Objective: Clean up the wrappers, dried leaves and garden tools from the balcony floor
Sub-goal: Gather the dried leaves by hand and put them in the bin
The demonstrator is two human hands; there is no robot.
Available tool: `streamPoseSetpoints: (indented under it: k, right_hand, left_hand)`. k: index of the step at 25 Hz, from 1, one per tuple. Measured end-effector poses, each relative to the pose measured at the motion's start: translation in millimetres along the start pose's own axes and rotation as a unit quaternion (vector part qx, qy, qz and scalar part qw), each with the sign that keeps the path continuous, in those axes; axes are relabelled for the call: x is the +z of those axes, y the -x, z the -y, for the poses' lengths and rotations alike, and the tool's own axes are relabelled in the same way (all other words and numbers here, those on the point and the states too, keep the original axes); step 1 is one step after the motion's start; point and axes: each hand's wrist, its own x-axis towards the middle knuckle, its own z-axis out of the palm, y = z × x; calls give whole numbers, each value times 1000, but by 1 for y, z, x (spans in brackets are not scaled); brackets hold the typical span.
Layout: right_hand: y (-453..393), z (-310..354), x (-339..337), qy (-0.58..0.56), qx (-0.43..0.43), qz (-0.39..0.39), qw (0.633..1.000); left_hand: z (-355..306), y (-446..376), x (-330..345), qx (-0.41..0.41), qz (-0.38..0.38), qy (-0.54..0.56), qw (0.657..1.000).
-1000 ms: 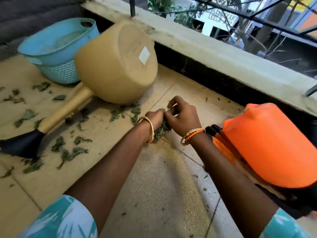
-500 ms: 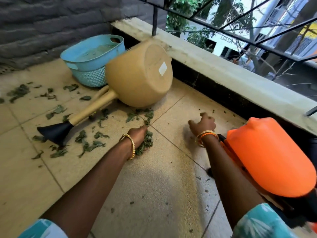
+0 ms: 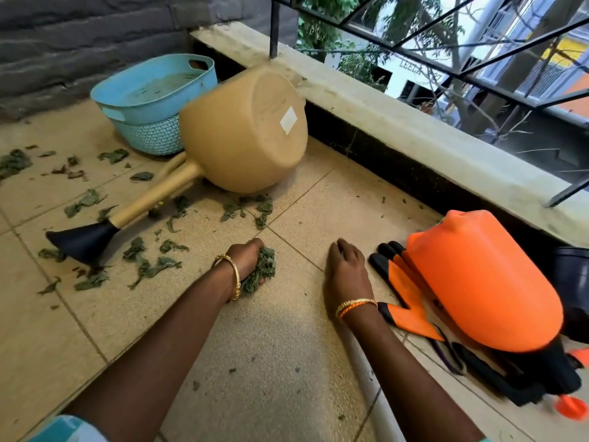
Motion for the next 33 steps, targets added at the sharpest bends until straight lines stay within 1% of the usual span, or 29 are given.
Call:
streamPoseSetpoints:
  k: [3, 6, 7, 9, 11, 12, 14, 15, 16, 19, 20, 21, 23, 24, 25, 26, 27, 29, 31, 32, 33]
  right_hand:
    - [22, -2, 0, -27, -30, -36, 999]
    - [14, -8, -10, -32, -47, -9, 998]
    - [7, -10, -13, -47, -37, 6, 998]
    - [-10, -13, -23, -129, 25, 31, 991]
    - [-22, -4, -35, -247, 94, 57, 963]
    - [-26, 6, -40, -314, 115, 63, 940]
    - [-29, 33, -46, -443, 147, 92, 880]
    - [-28, 48, -46, -469, 151, 100, 865]
    - [-25, 61, -44, -460, 143, 94, 871]
    - [-11, 88, -36, -339, 59, 47, 938]
    - [-5, 95, -33, -319, 36, 54, 945]
    - [0, 99, -31, -325, 26, 71, 943]
    - [1, 104, -28, -385, 44, 96, 917]
    - [-4, 104, -26, -403, 56, 84, 910]
    - [-13, 103, -24, -392, 56, 62, 916]
    - [-25, 101, -19, -357, 39, 51, 932]
    - [-39, 100, -12, -300, 14, 63, 952]
    - [-68, 99, 2, -160, -41, 130, 978]
    - [-92, 99, 13, -54, -84, 163, 982]
    - [-102, 98, 16, -41, -95, 176, 979]
    - [-108, 97, 17, -52, -101, 185, 976]
  left_hand:
    - [3, 3, 6, -6, 4, 0, 1000]
    - [5, 8, 14, -9, 11, -11, 1000]
    - [4, 9, 17, -7, 12, -17, 1000]
    - [2, 11, 22, -4, 16, -19, 1000]
    - [-1, 15, 26, 1, 22, -18, 1000]
    - [-3, 17, 27, 2, 23, -22, 999]
    - [-4, 18, 28, 6, 22, -21, 1000]
    - [-3, 18, 27, 9, 20, -13, 1000]
    - [-1, 17, 26, 9, 15, -3, 1000]
    - [12, 14, 21, 0, -15, 6, 1000]
    - [15, 14, 17, -3, -25, 13, 1000]
    - [18, 15, 12, -4, -36, 22, 999]
    - [17, 18, 2, -4, -57, 29, 998]
    - [15, 19, -4, -1, -71, 30, 997]
    - [12, 20, -9, 4, -84, 36, 996]
    - [10, 19, -15, 6, -92, 47, 995]
    - [8, 16, -21, 9, -98, 60, 993]
    - [7, 10, -35, 5, -102, 75, 992]
    - [9, 6, -50, -1, -104, 84, 991]
    - [11, 4, -56, -2, -104, 87, 991]
    - [14, 2, -61, -2, -103, 85, 991]
